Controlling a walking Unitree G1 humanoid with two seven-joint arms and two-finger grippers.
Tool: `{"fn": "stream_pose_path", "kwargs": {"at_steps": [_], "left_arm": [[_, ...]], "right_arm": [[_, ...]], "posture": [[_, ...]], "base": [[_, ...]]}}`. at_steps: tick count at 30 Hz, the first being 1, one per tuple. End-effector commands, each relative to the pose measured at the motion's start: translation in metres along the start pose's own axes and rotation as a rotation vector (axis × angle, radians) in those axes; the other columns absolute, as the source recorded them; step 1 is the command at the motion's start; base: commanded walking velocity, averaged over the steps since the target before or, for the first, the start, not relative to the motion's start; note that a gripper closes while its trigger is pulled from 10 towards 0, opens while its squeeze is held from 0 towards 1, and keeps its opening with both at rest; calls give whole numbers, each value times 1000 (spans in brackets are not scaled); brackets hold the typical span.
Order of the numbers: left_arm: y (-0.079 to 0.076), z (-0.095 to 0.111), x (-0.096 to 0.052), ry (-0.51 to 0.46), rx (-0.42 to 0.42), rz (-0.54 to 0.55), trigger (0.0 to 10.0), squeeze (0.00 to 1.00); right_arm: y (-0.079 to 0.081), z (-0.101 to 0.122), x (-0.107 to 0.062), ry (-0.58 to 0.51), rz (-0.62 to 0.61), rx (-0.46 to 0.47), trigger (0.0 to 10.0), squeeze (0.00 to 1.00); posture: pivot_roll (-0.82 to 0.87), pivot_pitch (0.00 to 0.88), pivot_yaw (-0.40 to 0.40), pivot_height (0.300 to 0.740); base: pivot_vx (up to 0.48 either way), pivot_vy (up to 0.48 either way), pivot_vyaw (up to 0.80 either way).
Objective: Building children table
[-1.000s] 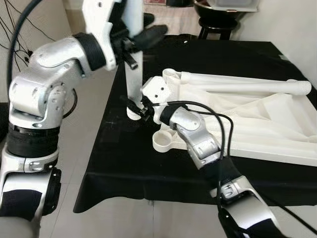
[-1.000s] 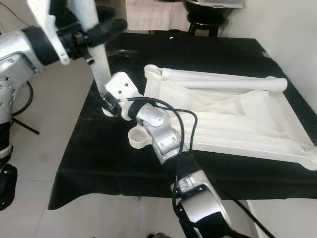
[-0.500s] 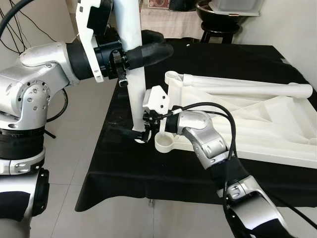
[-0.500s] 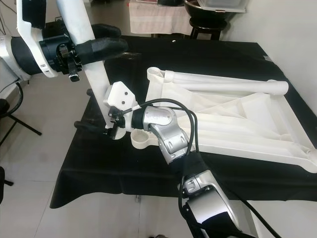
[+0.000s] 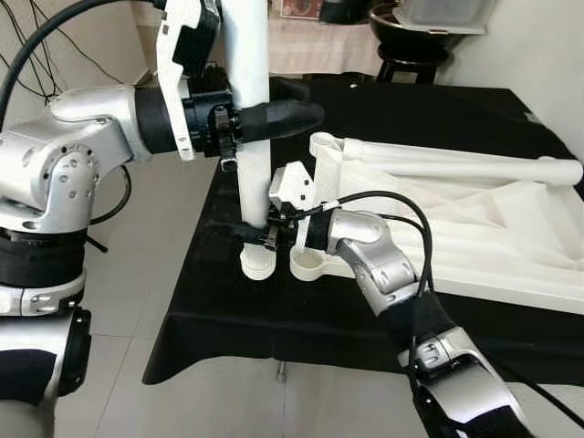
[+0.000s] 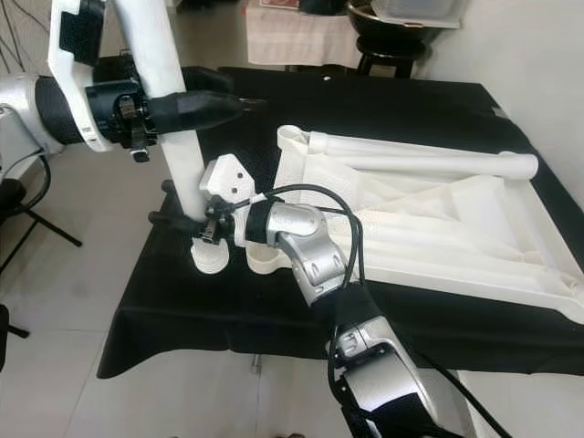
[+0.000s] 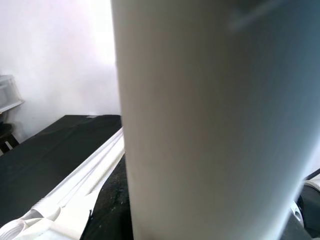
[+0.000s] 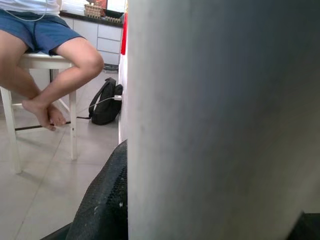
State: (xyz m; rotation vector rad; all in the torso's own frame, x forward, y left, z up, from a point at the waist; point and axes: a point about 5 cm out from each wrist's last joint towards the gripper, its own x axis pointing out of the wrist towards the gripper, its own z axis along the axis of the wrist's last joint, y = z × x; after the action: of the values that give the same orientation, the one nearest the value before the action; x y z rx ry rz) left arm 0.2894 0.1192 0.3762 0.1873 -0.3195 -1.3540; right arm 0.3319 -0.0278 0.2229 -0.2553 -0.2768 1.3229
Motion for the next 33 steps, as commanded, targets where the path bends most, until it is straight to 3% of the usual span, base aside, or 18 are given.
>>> {"fn": "stream_pose_path", "kwargs": {"at_steps": [1, 4, 12, 13, 16, 19, 21, 23, 24, 25, 26, 29, 33], "left_arm": [[-13, 19, 18, -102, 47, -157, 0, 0], [-12, 22, 18, -104, 74, -168, 0, 0], [-8, 27, 18, -138, 114, -129, 0, 0], [-1, 30, 16, -161, 128, -51, 10000, 1000], [15, 38, 6, -228, 127, 121, 10000, 1000], [31, 49, -25, -329, 100, 314, 10000, 1000], [33, 51, -33, -349, 96, 357, 10000, 1000], [33, 55, -60, -384, 111, 497, 10000, 1000], [33, 55, -60, -384, 111, 497, 10000, 1000], [31, 58, -74, -406, 119, 569, 10000, 1000], [31, 58, -74, -406, 119, 569, 10000, 1000], [23, 63, -104, -449, 145, 707, 10000, 1000], [12, 58, -117, -446, 172, 800, 10000, 1000]], "right_arm": [[24, -5, 20, 45, 163, -33, 0, 0], [20, -12, 18, 100, 143, -35, 0, 0], [13, -14, 18, 117, 74, 4, 0, 0], [8, -12, 18, 103, 29, 21, 0, 0], [-5, -6, 16, 57, -78, 66, 0, 0], [-26, 1, 7, 7, -238, 107, 0, 0], [-32, 2, 3, 2, -277, 109, 0, 0], [-47, 4, -9, -3, -379, 112, 0, 0], [-47, 4, -9, -3, -379, 112, 0, 0], [-55, 6, -16, -15, -432, 123, 0, 0], [-55, 6, -16, -15, -432, 123, 0, 0], [-72, 12, -32, -64, -573, 163, 0, 0], [-86, 23, -42, -152, -681, 215, 0, 0]], "posture": [[-168, 23, -66, 740], [-172, 22, -67, 740], [-177, 22, -67, 740], [-179, 25, -69, 740], [-180, 29, -69, 740], [-184, 37, -67, 740], [-184, 41, -68, 740], [-185, 52, -72, 740], [-185, 52, -72, 740], [-184, 53, -76, 740], [-184, 53, -76, 740], [-181, 62, -82, 740], [-180, 72, -91, 740]], "base": [[0, 0, 0], [0, 0, 0], [0, 0, 0], [0, 0, 0], [0, 0, 0], [0, 0, 0], [0, 0, 0], [0, 0, 0], [0, 0, 0], [0, 0, 0], [0, 0, 0], [0, 0, 0], [0, 0, 0]]}}
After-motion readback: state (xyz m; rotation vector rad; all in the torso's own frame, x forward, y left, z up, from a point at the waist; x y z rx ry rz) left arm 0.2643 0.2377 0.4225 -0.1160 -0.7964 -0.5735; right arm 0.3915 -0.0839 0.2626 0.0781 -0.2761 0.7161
